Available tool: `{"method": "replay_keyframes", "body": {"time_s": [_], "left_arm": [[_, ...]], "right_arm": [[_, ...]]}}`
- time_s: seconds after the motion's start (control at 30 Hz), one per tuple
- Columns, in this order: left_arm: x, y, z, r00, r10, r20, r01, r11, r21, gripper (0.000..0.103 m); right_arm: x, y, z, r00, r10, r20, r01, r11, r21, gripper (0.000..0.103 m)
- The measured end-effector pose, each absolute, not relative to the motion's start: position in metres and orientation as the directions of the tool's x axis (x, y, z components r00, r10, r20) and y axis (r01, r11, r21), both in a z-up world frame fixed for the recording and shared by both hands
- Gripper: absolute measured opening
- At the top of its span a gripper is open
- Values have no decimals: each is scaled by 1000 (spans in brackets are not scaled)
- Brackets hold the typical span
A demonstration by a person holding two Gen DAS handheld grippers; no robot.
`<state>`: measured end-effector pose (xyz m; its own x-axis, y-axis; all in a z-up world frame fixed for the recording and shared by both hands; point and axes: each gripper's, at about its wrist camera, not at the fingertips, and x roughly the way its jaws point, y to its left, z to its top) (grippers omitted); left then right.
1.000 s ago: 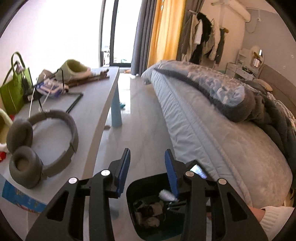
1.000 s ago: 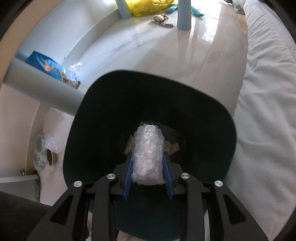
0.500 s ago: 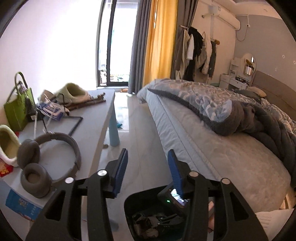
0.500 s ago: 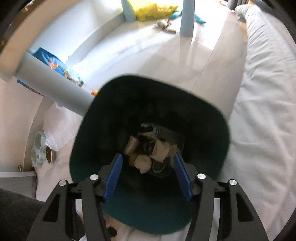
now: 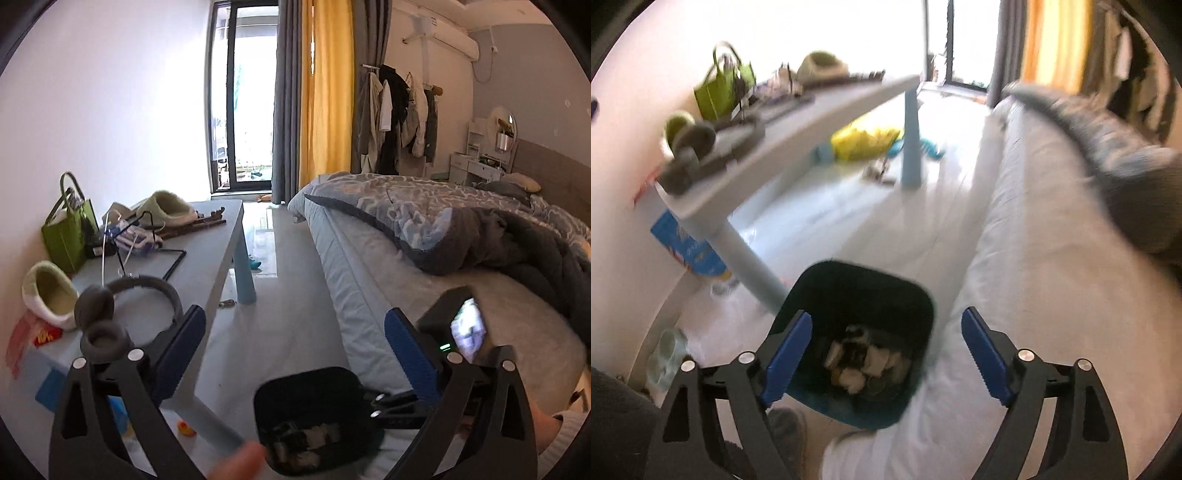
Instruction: Collect trash
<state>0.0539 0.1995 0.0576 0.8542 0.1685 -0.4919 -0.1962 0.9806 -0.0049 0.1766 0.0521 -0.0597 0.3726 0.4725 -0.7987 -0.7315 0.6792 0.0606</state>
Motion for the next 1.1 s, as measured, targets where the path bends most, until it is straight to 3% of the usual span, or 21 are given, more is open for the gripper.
{"method": "replay_keyframes", "body": {"time_s": [0.1, 0.27, 0.63, 0.9, 1.1], "left_arm": [[39, 183, 62, 855, 244, -459, -253, 967, 43, 100], [17, 166, 67, 860, 207, -467, -230, 973, 8, 100], [-28, 136, 63, 861, 194, -470, -216, 976, 7, 100], [-41, 117, 56, 850, 211, -482, -208, 976, 59, 99], [-46, 111, 37, 828, 215, -518, -212, 975, 66, 99]], "right_arm": [[163, 23, -41, 442, 482, -757, -708, 706, 36, 94], [144, -33, -10, 553, 472, -687, -641, 768, 11, 100], [76, -169, 56, 778, 383, -497, -431, 902, 21, 100], [28, -245, 67, 848, 266, -459, -276, 960, 47, 100], [1, -270, 55, 856, 222, -467, -252, 968, -1, 100]]}}
